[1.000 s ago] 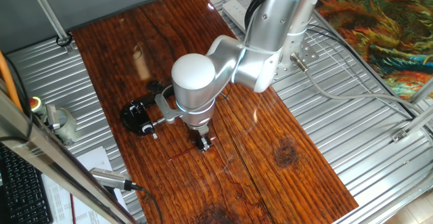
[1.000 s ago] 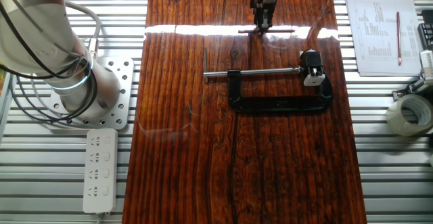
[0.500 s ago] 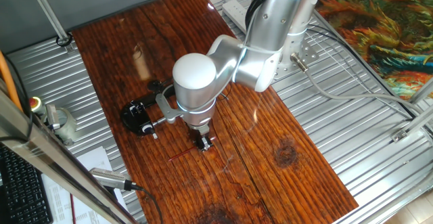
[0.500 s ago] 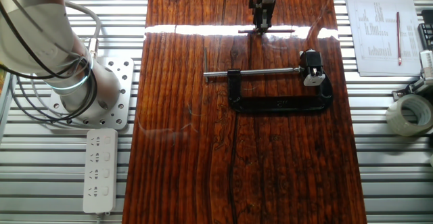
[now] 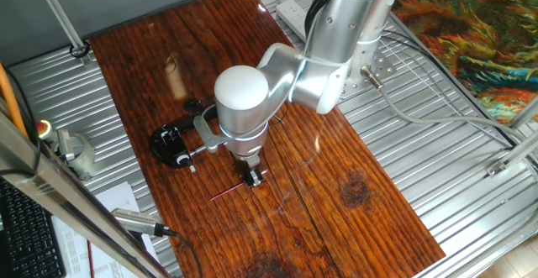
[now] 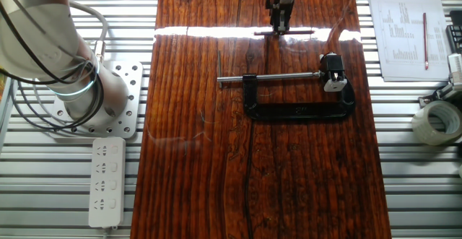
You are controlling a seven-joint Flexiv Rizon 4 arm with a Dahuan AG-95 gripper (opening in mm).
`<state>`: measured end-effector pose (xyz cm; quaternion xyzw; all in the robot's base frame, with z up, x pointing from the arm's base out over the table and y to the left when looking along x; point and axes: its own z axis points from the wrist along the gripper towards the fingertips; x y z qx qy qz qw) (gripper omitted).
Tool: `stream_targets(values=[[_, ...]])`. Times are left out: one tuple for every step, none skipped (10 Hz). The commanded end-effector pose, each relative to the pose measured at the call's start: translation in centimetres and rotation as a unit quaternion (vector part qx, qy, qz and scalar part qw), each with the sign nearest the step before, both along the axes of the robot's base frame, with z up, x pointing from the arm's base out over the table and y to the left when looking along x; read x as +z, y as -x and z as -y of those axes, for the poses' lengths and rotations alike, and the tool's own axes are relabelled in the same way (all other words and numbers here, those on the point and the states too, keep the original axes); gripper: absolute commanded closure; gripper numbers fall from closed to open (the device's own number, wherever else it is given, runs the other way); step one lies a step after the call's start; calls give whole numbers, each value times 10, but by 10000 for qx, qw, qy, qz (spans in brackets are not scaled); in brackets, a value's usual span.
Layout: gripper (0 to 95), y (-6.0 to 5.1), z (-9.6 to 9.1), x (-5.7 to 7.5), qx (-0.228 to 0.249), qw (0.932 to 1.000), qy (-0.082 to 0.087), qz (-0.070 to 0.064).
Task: Insert the pencil into the pencil sharpener
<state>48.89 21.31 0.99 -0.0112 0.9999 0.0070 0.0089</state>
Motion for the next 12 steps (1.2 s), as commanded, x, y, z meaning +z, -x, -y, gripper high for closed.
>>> stream_targets(values=[[950,1,0,4,31,10000,0,3],[950,1,-1,14,49,10000,4,-1],[950,1,-4,32,82,10000,25,-17],[950,-2,-6,41,165,9999,36,-28],[950,-4,-5,46,261,9996,39,-27],[950,-9,-1,52,425,9991,45,-22],[950,-11,4,56,590,9982,58,-27],[950,-15,16,64,979,9951,99,-78],[950,-16,25,70,1355,9906,137,-115],[950,-18,36,78,1842,9826,212,-150],[950,-21,44,85,2230,9743,276,-169],[950,-25,54,94,2756,9606,309,-178]])
